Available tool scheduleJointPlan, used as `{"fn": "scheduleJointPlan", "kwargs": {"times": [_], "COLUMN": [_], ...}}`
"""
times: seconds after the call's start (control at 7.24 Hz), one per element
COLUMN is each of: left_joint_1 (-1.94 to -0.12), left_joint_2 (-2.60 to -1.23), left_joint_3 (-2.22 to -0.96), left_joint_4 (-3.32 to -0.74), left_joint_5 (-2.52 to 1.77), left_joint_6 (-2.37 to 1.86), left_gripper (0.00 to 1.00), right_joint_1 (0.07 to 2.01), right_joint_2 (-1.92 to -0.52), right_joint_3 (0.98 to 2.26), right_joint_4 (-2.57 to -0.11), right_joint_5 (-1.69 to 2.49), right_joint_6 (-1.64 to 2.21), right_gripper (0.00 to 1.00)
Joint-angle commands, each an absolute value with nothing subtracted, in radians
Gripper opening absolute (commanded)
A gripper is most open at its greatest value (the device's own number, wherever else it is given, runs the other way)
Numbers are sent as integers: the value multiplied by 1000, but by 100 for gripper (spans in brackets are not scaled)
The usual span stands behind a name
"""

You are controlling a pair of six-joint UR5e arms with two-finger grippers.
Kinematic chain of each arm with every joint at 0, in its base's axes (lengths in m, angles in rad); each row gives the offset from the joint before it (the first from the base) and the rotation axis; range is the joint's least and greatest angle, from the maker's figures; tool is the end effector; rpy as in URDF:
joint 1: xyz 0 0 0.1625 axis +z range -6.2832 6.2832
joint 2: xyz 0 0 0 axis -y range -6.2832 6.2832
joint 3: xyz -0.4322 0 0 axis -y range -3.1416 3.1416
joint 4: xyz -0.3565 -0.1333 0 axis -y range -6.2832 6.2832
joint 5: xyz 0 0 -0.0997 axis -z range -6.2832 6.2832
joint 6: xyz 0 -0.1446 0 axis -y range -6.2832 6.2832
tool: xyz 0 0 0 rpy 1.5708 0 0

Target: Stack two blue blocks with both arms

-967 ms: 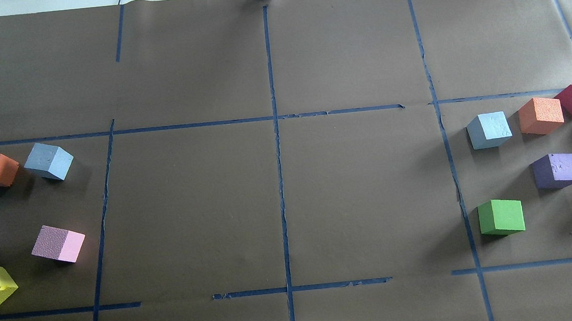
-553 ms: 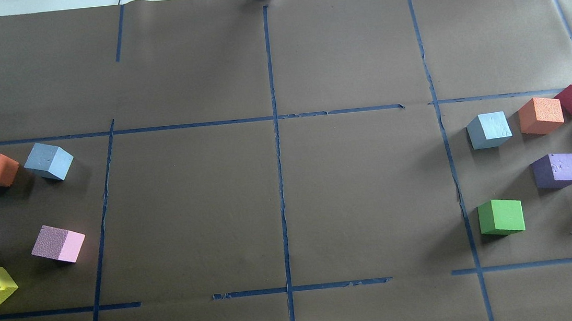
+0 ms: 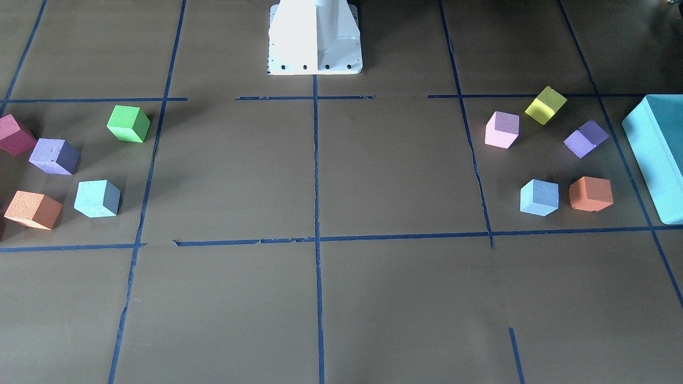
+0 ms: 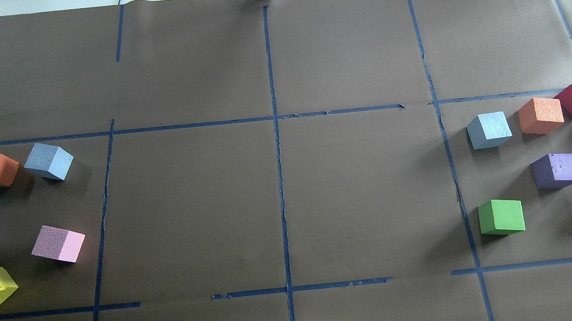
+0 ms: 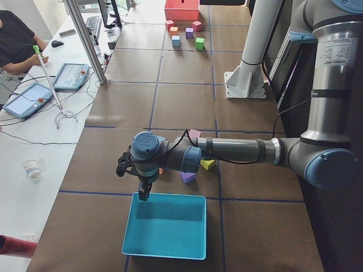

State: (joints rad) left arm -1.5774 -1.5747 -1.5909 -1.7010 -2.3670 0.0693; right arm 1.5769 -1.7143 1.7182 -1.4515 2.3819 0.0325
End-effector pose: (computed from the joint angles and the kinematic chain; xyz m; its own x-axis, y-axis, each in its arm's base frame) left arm -0.0331 -0.4719 0.6708 0.6989 0.1733 -0.6939 -0.0420 0.9785 0.2021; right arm 0.0309 -0.4057 0.6754 0.6887 -0.0526 0.7232 -0.0285 0.9946 0.0994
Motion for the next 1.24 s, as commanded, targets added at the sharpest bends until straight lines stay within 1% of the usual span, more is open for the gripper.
{"fn": "scheduleJointPlan", "kwargs": {"times": [0.0, 0.14, 0.28, 0.55, 0.69, 0.83, 1.11], "left_joint_1": [-1553, -1540, -1540, -1525, -1502, -1465, -1448], "left_joint_2": [-1577, -1575, -1575, -1577, -1577, -1577, -1580], "left_joint_3": [-1608, -1630, -1638, -1644, -1667, -1690, -1690], "left_joint_4": [-1706, -1704, -1704, -1704, -1706, -1706, -1709], "left_joint_5": [-2368, -2368, -2368, -2368, -2367, -2367, -2365], "left_joint_6": [20, -1, -9, -18, -47, -87, -97], "left_gripper": [100, 100, 100, 100, 100, 100, 100], "right_joint_1": [1562, 1554, 1483, 1371, 1308, 1242, 1081], "right_joint_2": [-1683, -1668, -1655, -1596, -1583, -1569, -1552], "right_joint_3": [1785, 1792, 1798, 1816, 1815, 1815, 1807], "right_joint_4": [-1453, -1456, -1447, -1366, -1315, -1257, -1175], "right_joint_5": [2387, 2396, 2388, 2384, 2378, 2338, 2207], "right_joint_6": [34, 35, 78, 312, 451, 551, 731], "right_gripper": [100, 100, 100, 100, 100, 100, 100]}}
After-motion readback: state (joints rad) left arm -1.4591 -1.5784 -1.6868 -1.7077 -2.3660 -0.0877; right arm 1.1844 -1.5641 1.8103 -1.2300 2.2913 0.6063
